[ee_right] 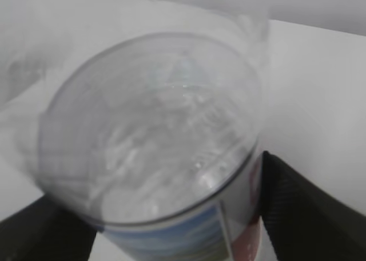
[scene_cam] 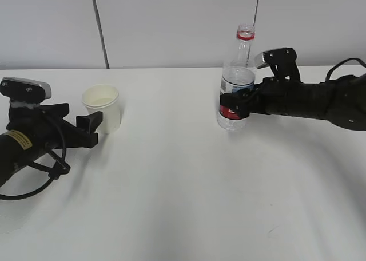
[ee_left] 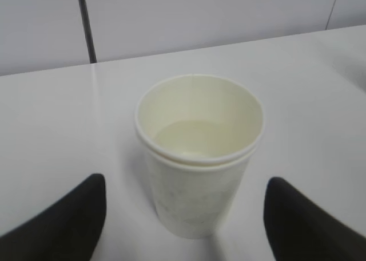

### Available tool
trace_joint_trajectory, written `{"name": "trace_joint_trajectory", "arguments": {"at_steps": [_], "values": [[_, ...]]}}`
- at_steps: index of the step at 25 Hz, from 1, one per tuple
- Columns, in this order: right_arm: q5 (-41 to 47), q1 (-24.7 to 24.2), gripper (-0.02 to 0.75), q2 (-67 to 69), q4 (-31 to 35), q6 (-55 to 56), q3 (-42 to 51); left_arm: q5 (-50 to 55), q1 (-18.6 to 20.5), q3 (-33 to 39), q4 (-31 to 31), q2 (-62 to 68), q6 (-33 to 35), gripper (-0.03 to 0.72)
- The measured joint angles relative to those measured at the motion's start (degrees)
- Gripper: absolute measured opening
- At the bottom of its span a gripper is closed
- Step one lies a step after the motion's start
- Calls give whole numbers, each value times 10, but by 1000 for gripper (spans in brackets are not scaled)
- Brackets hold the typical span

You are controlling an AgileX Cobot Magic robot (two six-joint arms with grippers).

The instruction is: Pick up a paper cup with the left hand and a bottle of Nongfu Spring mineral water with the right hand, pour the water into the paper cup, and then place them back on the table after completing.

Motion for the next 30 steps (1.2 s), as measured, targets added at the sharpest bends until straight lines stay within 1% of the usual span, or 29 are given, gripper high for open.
{"name": "trace_joint_trajectory", "arguments": {"at_steps": [7,21,24,27,30], "values": [[44,0,597,-13,-11,49,0,0,0,0,0,0,0,522],[51,0,597,-13,-12,50,-1,0,0,0,0,0,0,522],[51,0,613,-14,-25,50,-1,0,0,0,0,0,0,522],[55,0,648,-14,-50,57,-1,0,0,0,0,0,0,522],[58,0,661,-16,-77,74,-1,0,0,0,0,0,0,522]]}}
